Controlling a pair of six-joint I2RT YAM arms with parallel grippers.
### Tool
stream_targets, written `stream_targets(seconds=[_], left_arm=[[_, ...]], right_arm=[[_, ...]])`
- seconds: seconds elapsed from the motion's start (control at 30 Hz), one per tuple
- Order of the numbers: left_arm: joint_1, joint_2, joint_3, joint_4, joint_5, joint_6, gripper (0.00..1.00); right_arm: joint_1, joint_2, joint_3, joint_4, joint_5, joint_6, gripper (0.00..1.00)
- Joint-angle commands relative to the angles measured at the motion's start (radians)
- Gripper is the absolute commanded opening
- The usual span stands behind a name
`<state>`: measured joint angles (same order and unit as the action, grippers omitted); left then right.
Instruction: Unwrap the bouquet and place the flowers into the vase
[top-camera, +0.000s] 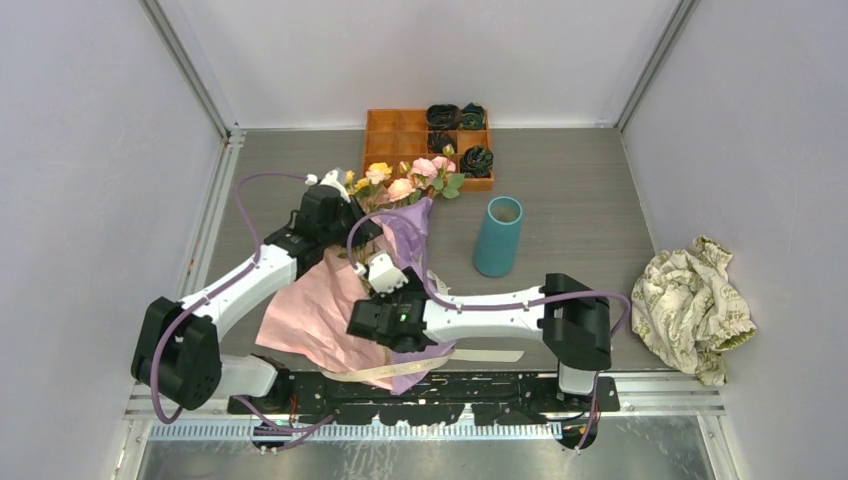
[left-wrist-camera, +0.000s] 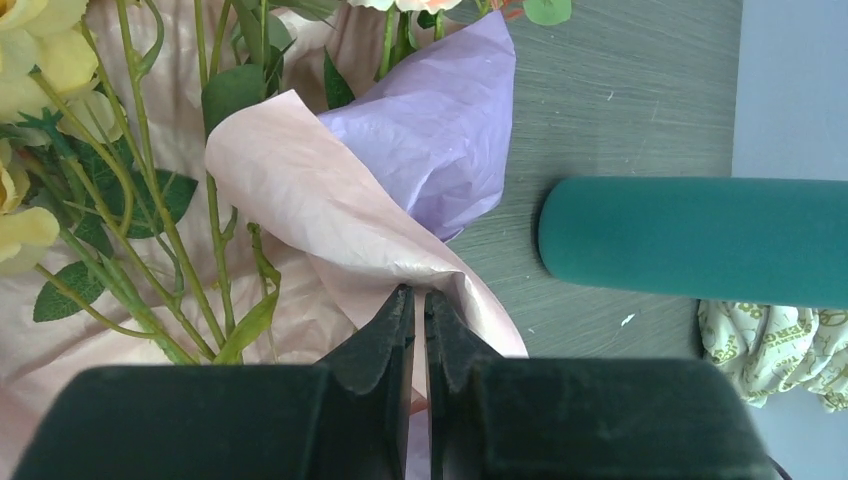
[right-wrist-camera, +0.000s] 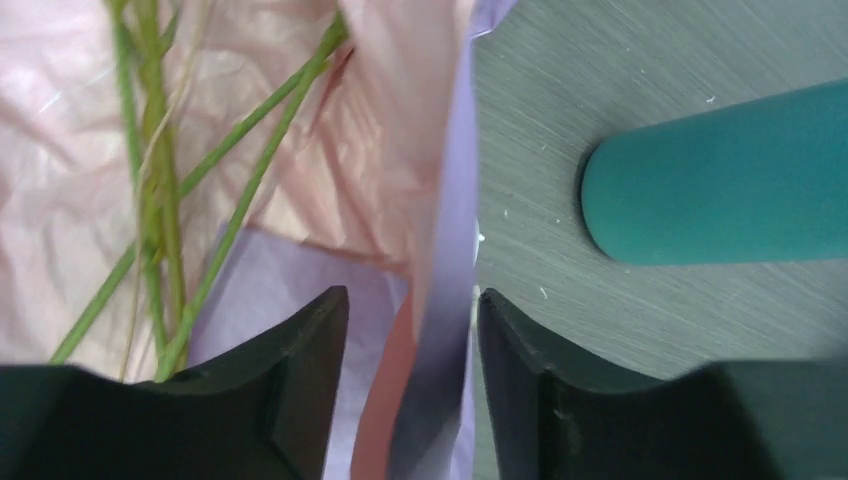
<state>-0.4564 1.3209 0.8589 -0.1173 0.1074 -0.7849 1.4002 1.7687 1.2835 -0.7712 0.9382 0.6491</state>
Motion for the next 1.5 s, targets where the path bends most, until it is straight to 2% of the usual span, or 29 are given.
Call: stream_targets(seconds=[0.0, 0.03, 0.07, 0.1, 0.27, 0.4, 0.5, 0.57, 0.6, 0.7, 0.8, 0.97, 1.13, 1.33, 1.47], left_arm=[[-0.003, -0.023, 0.013, 0.047, 0.021, 0.03, 0.1], [-0.004, -0.036, 0.015, 0.034, 0.005, 0.037, 0.09], [-0.004, -0.055, 0.016, 0.01, -0.016, 0.044, 0.09], [-0.003, -0.079, 0.016, -0.025, -0.043, 0.049, 0.09], [-0.003, -0.234, -0.011, -0.166, -0.234, 0.042, 0.1], [-0.005, -0.352, -0.067, -0.215, -0.268, 0.025, 0.1], [-0.004, -0.39, -0.109, -0.224, -0.27, 0.004, 0.1], [-0.004, -0.388, -0.143, -0.211, -0.258, -0.018, 0.1], [-0.004, -0.378, -0.159, -0.197, -0.246, -0.027, 0.1], [-0.004, -0.327, -0.189, -0.133, -0.192, -0.059, 0.1], [-0.018, -0.26, -0.183, -0.071, -0.126, -0.072, 0.1], [-0.104, -0.151, -0.158, 0.068, -0.084, -0.083, 0.1], [-0.165, 0.022, -0.061, 0.157, -0.072, -0.088, 0.1], [-0.177, 0.238, 0.081, 0.272, 0.005, -0.106, 0.1], [-0.191, 0.407, 0.224, 0.324, 0.067, -0.131, 0.1]], right_arm=[[-0.077, 0.012, 0.05, 0.059, 0.053, -0.062, 0.38], [-0.091, 0.012, 0.046, 0.055, 0.058, -0.062, 0.24], [-0.104, 0.008, 0.042, 0.049, 0.067, -0.057, 0.16], [-0.112, 0.001, 0.033, 0.044, 0.078, -0.054, 0.15], [-0.185, -0.051, -0.025, -0.039, 0.109, 0.032, 0.19], [-0.229, -0.083, -0.075, -0.124, 0.129, 0.113, 0.25], [-0.247, -0.097, -0.091, -0.178, 0.143, 0.169, 0.26], [-0.254, -0.097, -0.093, -0.222, 0.154, 0.217, 0.31], [-0.256, -0.098, -0.093, -0.242, 0.156, 0.241, 0.37], [-0.259, -0.092, -0.095, -0.274, 0.153, 0.28, 0.45], [-0.259, -0.099, -0.096, -0.271, 0.141, 0.285, 0.46], [-0.26, -0.156, -0.099, -0.228, 0.121, 0.253, 0.46], [-0.26, -0.239, -0.126, -0.182, 0.073, 0.226, 0.46], [-0.242, -0.468, -0.208, -0.153, 0.032, 0.22, 0.49], [-0.233, -0.689, -0.27, -0.1, -0.017, 0.18, 0.58]])
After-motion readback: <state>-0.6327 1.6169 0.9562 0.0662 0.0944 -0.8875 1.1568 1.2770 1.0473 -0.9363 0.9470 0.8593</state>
